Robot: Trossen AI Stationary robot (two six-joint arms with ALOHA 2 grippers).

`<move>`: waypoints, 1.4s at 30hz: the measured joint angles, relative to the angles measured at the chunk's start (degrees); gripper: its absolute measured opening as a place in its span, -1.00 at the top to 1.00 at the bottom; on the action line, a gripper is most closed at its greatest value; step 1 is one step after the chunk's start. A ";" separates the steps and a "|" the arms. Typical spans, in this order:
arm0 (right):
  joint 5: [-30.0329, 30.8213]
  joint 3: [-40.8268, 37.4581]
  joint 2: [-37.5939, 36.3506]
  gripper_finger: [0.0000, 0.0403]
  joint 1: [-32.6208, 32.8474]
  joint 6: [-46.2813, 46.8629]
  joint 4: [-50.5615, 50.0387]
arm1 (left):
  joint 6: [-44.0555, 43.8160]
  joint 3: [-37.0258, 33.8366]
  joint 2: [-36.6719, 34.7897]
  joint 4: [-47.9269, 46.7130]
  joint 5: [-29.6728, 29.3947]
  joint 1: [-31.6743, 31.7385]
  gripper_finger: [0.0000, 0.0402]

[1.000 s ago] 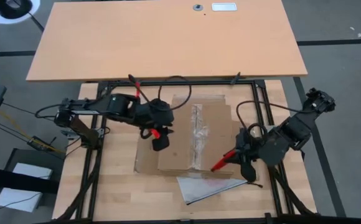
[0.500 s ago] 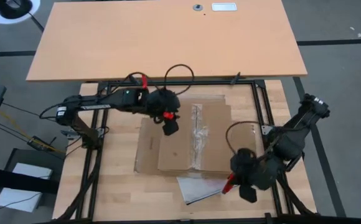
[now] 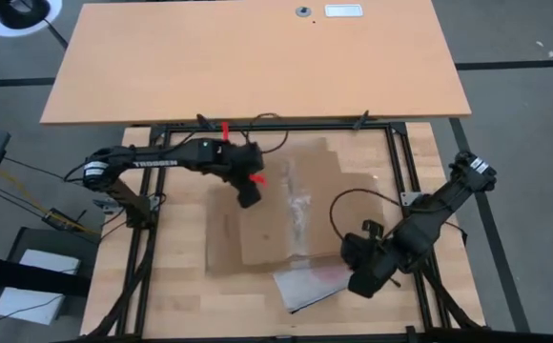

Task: Unpack boxes
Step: Break down the cardboard box until it is fully flat using the red cutter

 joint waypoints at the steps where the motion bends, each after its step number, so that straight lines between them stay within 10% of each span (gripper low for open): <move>1: 0.02 -0.02 -0.76 0.72 -0.50 -0.39 -0.31 | -2.20 0.01 -0.11 -2.47 -0.13 -0.98 0.35; 22: -5.34 0.45 -8.43 0.72 -21.72 -25.45 -5.91 | -43.60 2.72 -6.59 -11.22 -0.09 -29.28 0.35; 32: -8.39 11.83 -11.54 0.72 -22.42 -23.21 -1.37 | -17.54 22.89 -7.43 -17.68 -7.12 -24.23 0.35; 42: 2.70 11.98 -8.09 0.72 -23.31 -21.00 10.64 | 10.08 19.01 -9.11 -16.67 3.92 -2.89 0.13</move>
